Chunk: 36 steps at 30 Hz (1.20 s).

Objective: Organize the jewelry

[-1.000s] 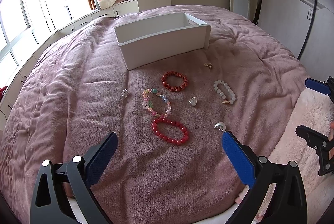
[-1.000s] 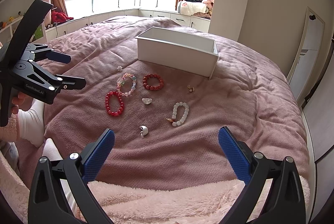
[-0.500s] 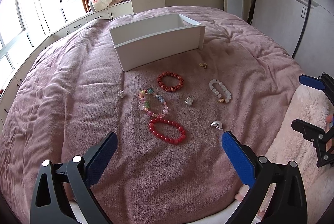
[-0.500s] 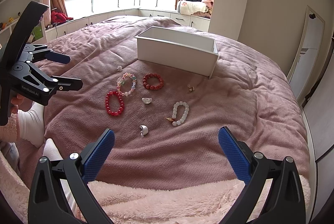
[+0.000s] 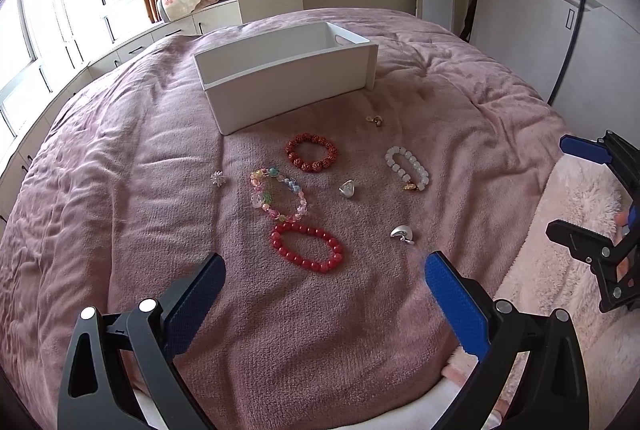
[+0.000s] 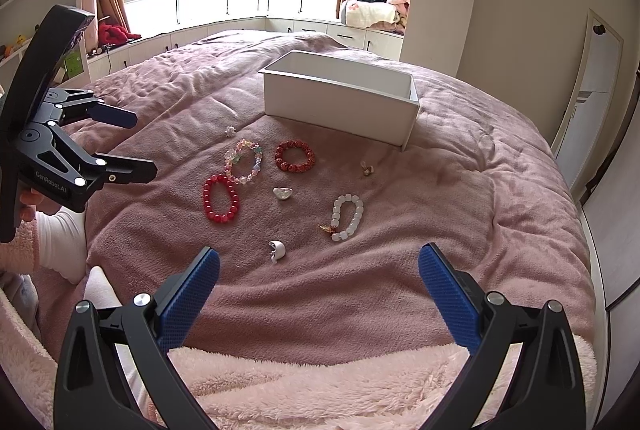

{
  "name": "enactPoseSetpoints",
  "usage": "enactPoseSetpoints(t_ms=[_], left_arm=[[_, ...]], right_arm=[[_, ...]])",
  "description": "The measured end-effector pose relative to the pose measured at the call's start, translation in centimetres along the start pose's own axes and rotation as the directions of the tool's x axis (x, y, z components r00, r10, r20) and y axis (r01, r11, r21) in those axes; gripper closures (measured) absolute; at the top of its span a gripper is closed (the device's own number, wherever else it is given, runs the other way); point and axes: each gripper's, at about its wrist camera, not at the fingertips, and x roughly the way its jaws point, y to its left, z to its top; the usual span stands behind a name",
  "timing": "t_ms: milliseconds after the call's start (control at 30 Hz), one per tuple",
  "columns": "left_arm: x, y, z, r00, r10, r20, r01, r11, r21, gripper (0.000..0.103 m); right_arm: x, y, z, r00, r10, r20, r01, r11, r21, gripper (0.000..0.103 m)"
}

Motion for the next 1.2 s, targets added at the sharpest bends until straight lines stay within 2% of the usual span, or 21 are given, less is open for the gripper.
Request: enactPoseSetpoints(t_ms=[700, 900, 1000, 1100, 1200], left_arm=[[0.2, 0.2, -0.1, 1.000, 0.006, -0.008, -0.006, 1.000, -0.004, 0.002], [0.7, 0.9, 0.4, 0.999, 0.033, -0.012, -0.033, 0.999, -0.022, 0.002], [0.9, 1.3, 0.8, 0.999, 0.039, -0.015, -0.039, 0.999, -0.038, 0.002], [1.3, 1.7, 1.4, 0.999, 0.044, -0.024, -0.045, 0.997, -0.056, 0.002], [1.9, 2.2, 2.1, 0.997, 0.062, -0.035, -0.065, 0.995, -0.078, 0.002]], right_arm=[[-0.1, -0.1, 0.1, 1.000, 0.002, -0.001, -0.002, 1.000, 0.003, 0.004], [0.6, -0.2, 0.1, 0.999, -0.007, -0.039, 0.008, 1.000, 0.028, 0.004], [1.1, -0.9, 0.5, 0.998, 0.023, -0.057, -0.019, 0.997, 0.077, 0.004], [1.9, -2.4, 1.5, 0.995, 0.076, -0.063, -0.064, 0.981, 0.182, 0.004], [3.1, -3.5, 2.6, 0.995, 0.086, -0.054, -0.070, 0.965, 0.251, 0.004]])
